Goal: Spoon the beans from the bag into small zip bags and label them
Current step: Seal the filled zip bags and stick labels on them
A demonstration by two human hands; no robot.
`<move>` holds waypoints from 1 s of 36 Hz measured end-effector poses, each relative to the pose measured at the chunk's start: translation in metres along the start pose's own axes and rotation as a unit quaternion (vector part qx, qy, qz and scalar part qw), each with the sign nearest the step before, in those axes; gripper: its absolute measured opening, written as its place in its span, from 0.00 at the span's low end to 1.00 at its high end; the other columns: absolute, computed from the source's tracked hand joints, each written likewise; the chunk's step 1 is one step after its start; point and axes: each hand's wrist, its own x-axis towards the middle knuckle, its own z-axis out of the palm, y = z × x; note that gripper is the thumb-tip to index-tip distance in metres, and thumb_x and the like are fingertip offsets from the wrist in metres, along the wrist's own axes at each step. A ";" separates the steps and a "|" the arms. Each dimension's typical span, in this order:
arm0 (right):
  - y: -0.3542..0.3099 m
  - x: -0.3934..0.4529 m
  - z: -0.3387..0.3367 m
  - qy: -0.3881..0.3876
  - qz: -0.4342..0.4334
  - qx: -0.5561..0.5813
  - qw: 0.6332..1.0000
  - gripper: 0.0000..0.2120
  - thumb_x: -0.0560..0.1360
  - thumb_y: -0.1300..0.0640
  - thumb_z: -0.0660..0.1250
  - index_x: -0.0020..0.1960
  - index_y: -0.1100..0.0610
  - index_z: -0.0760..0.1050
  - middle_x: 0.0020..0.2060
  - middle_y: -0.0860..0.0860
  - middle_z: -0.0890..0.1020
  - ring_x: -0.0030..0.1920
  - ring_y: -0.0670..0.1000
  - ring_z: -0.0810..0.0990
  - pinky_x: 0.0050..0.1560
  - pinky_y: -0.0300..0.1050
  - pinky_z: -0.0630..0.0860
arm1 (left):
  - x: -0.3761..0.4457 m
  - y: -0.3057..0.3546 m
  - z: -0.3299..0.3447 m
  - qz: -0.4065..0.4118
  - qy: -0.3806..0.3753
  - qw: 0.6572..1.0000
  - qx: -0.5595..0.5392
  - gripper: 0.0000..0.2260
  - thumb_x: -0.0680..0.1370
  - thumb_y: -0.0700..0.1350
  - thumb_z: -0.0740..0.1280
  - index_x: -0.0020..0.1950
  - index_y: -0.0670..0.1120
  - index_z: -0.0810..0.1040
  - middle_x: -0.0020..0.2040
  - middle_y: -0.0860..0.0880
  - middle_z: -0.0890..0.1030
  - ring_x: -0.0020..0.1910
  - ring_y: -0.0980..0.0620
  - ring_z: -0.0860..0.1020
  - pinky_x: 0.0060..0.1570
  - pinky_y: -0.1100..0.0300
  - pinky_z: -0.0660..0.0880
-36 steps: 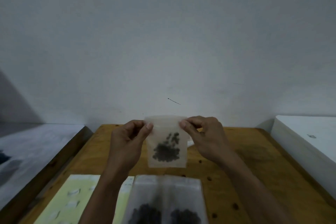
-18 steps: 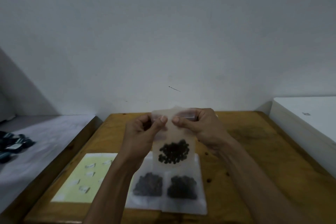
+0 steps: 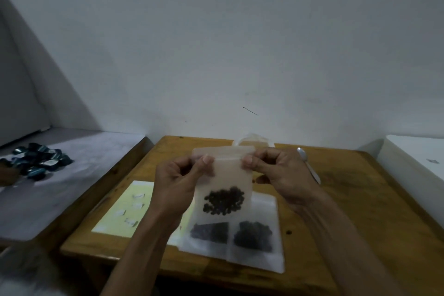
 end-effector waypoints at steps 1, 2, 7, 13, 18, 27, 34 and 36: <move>-0.001 0.000 0.006 -0.003 -0.002 0.000 1.000 0.08 0.65 0.48 0.75 0.39 0.53 0.86 0.43 0.52 0.87 0.49 0.56 0.84 0.50 0.54 0.80 | -0.003 -0.001 -0.006 0.001 0.011 1.000 -0.008 0.11 0.72 0.46 0.70 0.37 0.38 0.83 0.36 0.46 0.83 0.38 0.52 0.81 0.39 0.61 0.79; -0.002 0.000 0.012 -0.007 -0.008 -0.001 1.000 0.08 0.66 0.49 0.75 0.38 0.54 0.85 0.42 0.52 0.87 0.47 0.55 0.84 0.49 0.52 0.79 | -0.006 -0.003 -0.011 0.005 0.025 1.000 -0.015 0.11 0.72 0.46 0.70 0.37 0.39 0.83 0.36 0.46 0.83 0.39 0.51 0.81 0.40 0.60 0.80; -0.007 0.006 0.050 -0.045 -0.025 -0.021 0.998 0.05 0.74 0.56 0.73 0.40 0.56 0.85 0.38 0.51 0.86 0.41 0.48 0.82 0.45 0.51 0.79 | -0.018 0.001 -0.042 0.010 0.091 0.995 -0.029 0.10 0.72 0.46 0.71 0.38 0.39 0.84 0.37 0.45 0.84 0.39 0.52 0.82 0.41 0.57 0.80; -0.006 0.026 0.098 -0.076 -0.026 0.020 0.997 0.09 0.77 0.57 0.70 0.42 0.61 0.84 0.37 0.51 0.85 0.40 0.48 0.82 0.43 0.49 0.80 | -0.020 0.005 -0.080 -0.078 0.108 0.988 -0.073 0.15 0.70 0.54 0.71 0.45 0.43 0.87 0.47 0.41 0.85 0.47 0.44 0.84 0.46 0.44 0.81; 0.008 0.043 0.136 -0.107 -0.012 0.023 0.994 0.04 0.76 0.56 0.72 0.47 0.55 0.84 0.39 0.47 0.86 0.39 0.43 0.83 0.39 0.35 0.78 | -0.018 -0.001 -0.110 -0.092 0.196 0.970 -0.107 0.14 0.76 0.49 0.66 0.51 0.40 0.83 0.50 0.39 0.85 0.51 0.41 0.85 0.46 0.44 0.81; 0.071 0.081 0.172 -0.113 0.023 -0.292 0.949 0.07 0.78 0.52 0.70 0.44 0.53 0.84 0.37 0.44 0.83 0.38 0.42 0.80 0.39 0.42 0.76 | -0.008 -0.009 -0.191 -0.104 0.381 0.915 -0.079 0.10 0.82 0.48 0.63 0.52 0.44 0.82 0.47 0.47 0.87 0.51 0.48 0.85 0.42 0.59 0.83; 0.092 0.101 0.215 -0.137 0.041 -0.420 0.896 0.09 0.77 0.46 0.68 0.46 0.49 0.84 0.48 0.46 0.85 0.50 0.52 0.81 0.56 0.54 0.78 | 0.010 -0.020 -0.206 -0.130 0.374 0.917 -0.052 0.11 0.82 0.48 0.63 0.53 0.43 0.82 0.50 0.44 0.86 0.52 0.46 0.85 0.50 0.50 0.81; 0.094 0.106 0.224 -0.133 0.035 -0.447 0.884 0.10 0.77 0.44 0.68 0.49 0.48 0.84 0.54 0.48 0.83 0.59 0.56 0.77 0.63 0.55 0.71 | 0.015 -0.024 -0.207 -0.141 0.366 0.919 -0.045 0.12 0.82 0.49 0.63 0.54 0.42 0.82 0.50 0.44 0.86 0.52 0.46 0.85 0.52 0.50 0.79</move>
